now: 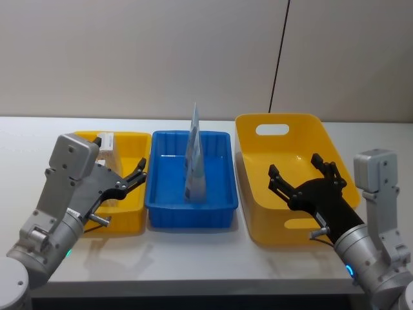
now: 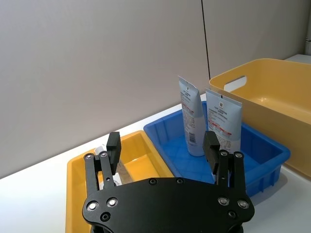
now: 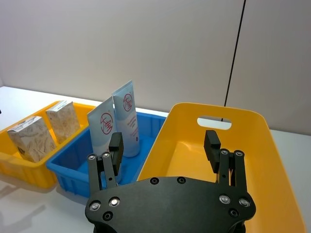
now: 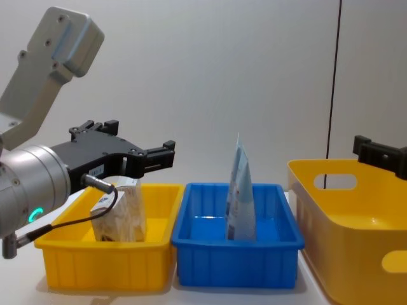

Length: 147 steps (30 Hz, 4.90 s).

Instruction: Bimanual collaborative sorting of washing and personal care products

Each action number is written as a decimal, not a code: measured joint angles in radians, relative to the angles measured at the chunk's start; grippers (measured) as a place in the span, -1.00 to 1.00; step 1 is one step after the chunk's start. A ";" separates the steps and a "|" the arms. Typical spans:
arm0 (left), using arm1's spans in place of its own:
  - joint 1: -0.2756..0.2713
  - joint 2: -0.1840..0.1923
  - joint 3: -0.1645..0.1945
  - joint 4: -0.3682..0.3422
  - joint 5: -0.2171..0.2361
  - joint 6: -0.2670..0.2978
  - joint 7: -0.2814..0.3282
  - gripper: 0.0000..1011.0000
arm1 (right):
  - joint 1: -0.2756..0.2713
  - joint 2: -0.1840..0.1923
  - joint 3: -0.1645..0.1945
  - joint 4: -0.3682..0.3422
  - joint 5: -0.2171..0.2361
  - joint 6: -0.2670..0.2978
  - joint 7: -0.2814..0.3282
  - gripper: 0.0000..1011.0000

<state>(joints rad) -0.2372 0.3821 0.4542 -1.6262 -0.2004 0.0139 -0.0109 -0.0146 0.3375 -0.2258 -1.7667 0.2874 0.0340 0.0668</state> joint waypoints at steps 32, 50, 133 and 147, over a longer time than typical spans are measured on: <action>-0.051 -0.041 -0.017 0.030 -0.030 0.152 -0.002 0.98 | 0.000 0.000 0.000 0.000 0.000 0.000 0.000 0.98; -0.072 -0.104 -0.059 0.077 -0.059 0.296 0.050 0.98 | 0.000 0.000 0.000 0.000 0.000 0.000 0.000 0.98; -0.213 -0.197 -0.154 0.459 -0.092 0.247 -0.075 0.40 | 0.000 0.000 0.000 0.000 0.000 0.000 0.000 0.98; -0.218 -0.199 -0.156 0.469 -0.091 0.245 -0.080 -0.26 | 0.000 0.000 0.000 0.000 0.000 0.000 0.000 0.98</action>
<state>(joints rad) -0.4554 0.1833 0.2985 -1.1569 -0.2917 0.2593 -0.0912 -0.0146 0.3375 -0.2258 -1.7667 0.2874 0.0341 0.0668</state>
